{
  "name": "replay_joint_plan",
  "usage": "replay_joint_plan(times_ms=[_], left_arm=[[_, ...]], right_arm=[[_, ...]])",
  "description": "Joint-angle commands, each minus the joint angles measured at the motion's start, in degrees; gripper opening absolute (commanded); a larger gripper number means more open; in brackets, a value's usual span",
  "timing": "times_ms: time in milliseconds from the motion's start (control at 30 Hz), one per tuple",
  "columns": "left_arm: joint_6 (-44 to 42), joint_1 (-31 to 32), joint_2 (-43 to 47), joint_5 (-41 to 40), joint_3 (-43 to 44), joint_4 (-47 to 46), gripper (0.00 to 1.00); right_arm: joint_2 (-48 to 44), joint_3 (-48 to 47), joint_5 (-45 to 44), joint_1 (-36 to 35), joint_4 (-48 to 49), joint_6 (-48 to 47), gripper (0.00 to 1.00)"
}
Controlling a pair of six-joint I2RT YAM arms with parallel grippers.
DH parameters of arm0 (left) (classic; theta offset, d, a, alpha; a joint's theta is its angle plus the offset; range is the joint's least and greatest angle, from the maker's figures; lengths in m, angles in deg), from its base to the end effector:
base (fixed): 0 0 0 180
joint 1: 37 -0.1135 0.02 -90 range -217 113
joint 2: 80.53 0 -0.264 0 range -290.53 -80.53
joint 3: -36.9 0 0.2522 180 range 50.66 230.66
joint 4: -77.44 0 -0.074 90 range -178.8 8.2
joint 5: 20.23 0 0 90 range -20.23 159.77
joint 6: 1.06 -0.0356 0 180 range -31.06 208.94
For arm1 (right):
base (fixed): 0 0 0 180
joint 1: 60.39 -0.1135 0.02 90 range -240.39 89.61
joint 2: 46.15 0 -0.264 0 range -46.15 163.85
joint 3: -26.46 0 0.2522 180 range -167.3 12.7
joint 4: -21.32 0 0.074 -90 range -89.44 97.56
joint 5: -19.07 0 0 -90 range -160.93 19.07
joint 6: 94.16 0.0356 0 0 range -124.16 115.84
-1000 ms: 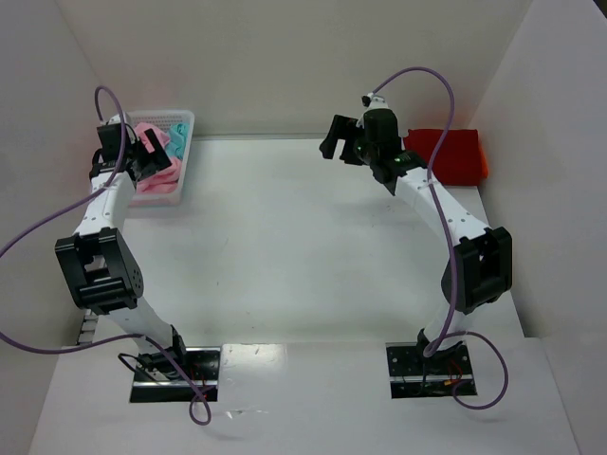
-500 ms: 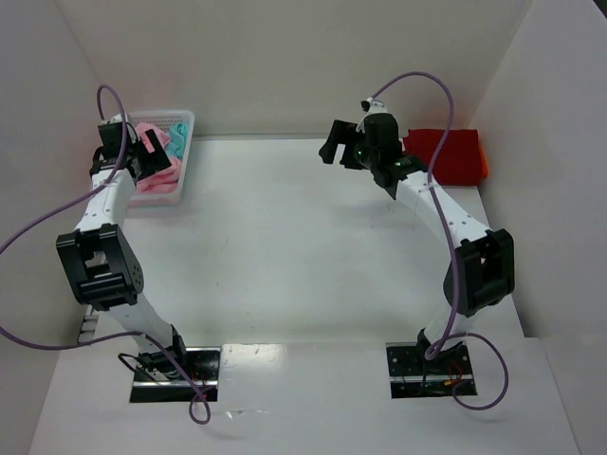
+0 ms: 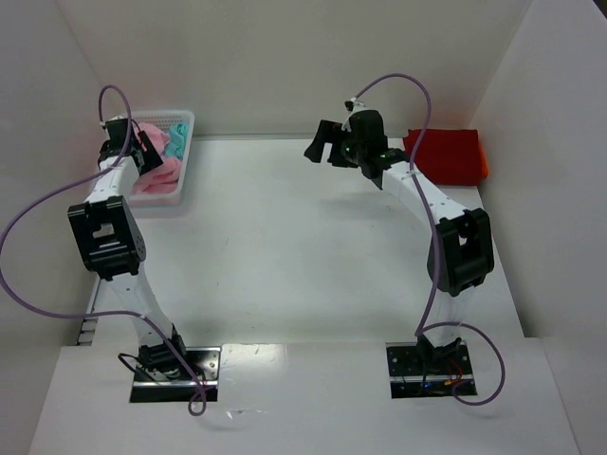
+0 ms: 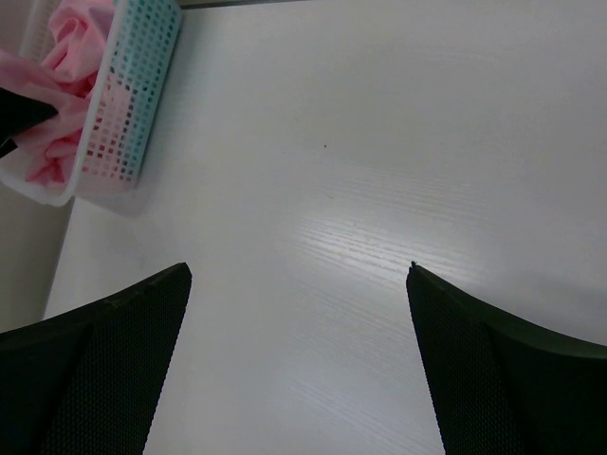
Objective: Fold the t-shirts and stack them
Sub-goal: Grab crumpled tshirt from bin with the left arm, then move the tshirt to the center of the board
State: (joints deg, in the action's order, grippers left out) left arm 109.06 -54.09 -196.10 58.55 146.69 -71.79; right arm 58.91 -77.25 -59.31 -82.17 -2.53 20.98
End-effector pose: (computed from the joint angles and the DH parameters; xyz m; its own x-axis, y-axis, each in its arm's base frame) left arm 0.4495 0.1454 0.2614 -0.3839 -0.4710 -0.7942 -0.6068 0.7770 -0.1675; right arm 0.4052 0.1696 0.3161 -0.5842 0.2147 -0.7827 -0.3142 0.8293 0.4620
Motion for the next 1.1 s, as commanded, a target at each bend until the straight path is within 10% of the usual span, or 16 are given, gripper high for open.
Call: replay_joint_plan(times_ms=[0, 300, 700, 867, 1067], left_arm=[[0.8, -0.3, -1.5, -5.6, 3.4, -1.4, 0.77], [0.1, -0.3, 7.9, -2.5, 3.3, 0.4, 0.0], [-6.2, 19.3, 29.4, 14.8, 34.0, 22.0, 0.0], [-1.2, 20.6, 40.1, 39.7, 25.0, 16.8, 0.0], [-3.5, 20.6, 48.2, 31.0, 1.7, 14.0, 0.04]], right_arm=[[0.1, -3.0, 0.9, -0.5, 2.0, 0.7, 1.0], [-0.5, -4.3, -0.2, -0.5, 2.5, 0.7, 1.0], [-12.2, 3.6, -3.3, 0.7, 3.8, 0.0, 1.0], [-21.4, 10.2, -6.6, 4.1, 3.8, 0.0, 1.0], [-26.6, 11.8, -8.9, 8.1, 0.2, 0.7, 1.0]])
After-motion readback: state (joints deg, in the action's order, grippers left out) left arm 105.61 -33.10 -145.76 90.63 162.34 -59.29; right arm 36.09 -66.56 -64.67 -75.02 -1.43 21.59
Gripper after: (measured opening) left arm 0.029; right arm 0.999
